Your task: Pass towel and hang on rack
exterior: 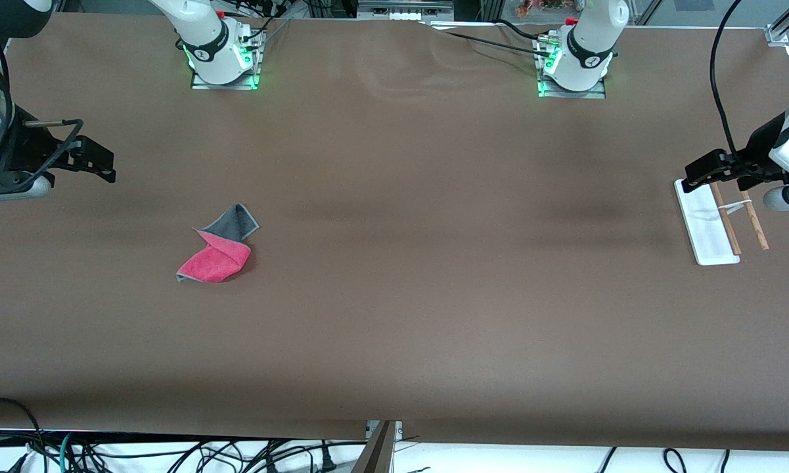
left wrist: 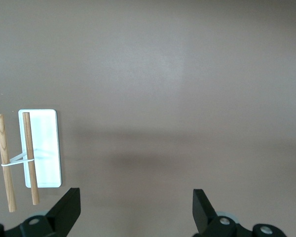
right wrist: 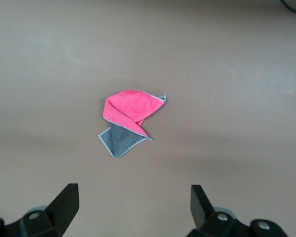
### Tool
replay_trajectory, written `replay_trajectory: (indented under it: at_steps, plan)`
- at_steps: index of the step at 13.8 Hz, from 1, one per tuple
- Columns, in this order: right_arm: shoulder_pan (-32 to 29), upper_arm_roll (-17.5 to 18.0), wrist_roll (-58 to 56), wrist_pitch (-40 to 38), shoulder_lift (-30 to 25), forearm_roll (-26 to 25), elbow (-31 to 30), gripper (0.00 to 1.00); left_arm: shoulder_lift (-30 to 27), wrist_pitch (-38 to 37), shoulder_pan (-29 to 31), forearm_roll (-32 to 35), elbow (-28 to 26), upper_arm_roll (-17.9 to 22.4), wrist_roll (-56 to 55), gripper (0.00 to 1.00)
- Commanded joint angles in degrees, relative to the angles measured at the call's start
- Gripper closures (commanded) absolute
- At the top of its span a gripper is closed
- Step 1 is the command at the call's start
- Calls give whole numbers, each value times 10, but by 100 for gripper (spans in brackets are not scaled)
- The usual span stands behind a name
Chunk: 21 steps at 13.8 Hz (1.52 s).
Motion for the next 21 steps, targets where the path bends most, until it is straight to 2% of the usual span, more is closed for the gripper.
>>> replay_trajectory:
  at_steps: [1, 14, 18, 21]
  plan:
    - [-7, 9, -5, 0, -3, -5, -5, 0, 9, -9, 0, 12, 20, -1, 8, 0]
    - [-8, 9, -2, 7, 1, -5, -4, 0, 9, -9, -1, 13, 20, -1, 8, 0]
    - [-4, 9, -2, 35, 44, -4, -5, 0, 9, -12, -1, 13, 20, -1, 8, 0]
    - [30, 9, -2, 84, 111, -1, -7, 0, 9, -12, -1, 13, 19, -1, 8, 0]
